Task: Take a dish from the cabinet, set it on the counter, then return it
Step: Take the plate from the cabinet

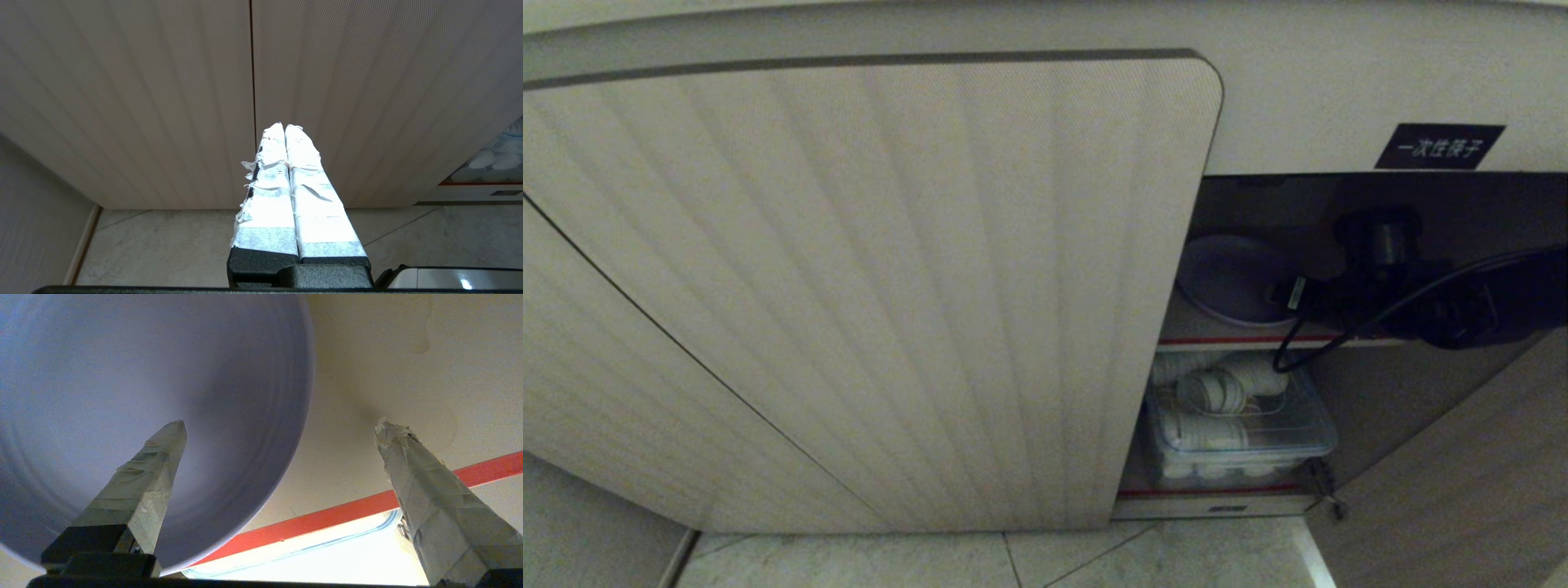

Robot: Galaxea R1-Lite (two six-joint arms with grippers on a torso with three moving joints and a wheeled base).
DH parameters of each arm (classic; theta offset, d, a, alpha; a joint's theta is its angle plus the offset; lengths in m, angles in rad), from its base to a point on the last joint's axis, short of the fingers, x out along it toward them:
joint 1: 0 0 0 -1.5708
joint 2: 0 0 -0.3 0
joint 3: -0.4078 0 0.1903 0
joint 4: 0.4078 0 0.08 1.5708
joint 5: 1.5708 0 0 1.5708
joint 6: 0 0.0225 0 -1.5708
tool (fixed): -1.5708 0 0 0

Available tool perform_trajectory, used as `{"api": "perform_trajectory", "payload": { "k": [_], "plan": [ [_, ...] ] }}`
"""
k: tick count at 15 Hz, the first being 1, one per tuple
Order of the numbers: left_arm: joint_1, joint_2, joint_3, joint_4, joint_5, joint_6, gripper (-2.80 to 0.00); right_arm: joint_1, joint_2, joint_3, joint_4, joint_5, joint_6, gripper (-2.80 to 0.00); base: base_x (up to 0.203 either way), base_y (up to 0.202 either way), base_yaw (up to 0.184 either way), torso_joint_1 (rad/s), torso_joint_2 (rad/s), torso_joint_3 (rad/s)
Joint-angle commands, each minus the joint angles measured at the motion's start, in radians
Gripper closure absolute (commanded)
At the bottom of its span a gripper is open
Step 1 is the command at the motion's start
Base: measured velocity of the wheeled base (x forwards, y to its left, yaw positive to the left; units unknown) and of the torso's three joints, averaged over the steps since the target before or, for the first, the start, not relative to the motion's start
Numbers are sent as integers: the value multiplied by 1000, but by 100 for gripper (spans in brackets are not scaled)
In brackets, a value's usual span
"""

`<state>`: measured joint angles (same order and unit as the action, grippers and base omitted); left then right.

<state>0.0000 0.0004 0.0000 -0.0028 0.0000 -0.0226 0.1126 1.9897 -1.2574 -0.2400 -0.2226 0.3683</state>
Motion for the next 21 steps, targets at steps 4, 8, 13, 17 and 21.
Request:
{"api": "perform_trajectory", "payload": {
  "k": [4,8,13,17,21],
  "plan": [
    [0,0,0,0,0,0,0,-1,16,-18,1,-2,27,-280,0,0,0,0,0,0],
    [0,0,0,0,0,0,0,-1,21,-25,1,-3,31,-280,0,0,0,0,0,0],
    [0,0,0,0,0,0,0,-2,32,-33,-7,-6,31,-280,0,0,0,0,0,0],
    [0,0,0,0,0,0,0,-2,47,-60,-2,-14,29,-280,0,0,0,0,0,0],
    [0,0,0,0,0,0,0,-2,54,-62,-7,-19,29,-280,0,0,0,0,0,0]
  ]
}}
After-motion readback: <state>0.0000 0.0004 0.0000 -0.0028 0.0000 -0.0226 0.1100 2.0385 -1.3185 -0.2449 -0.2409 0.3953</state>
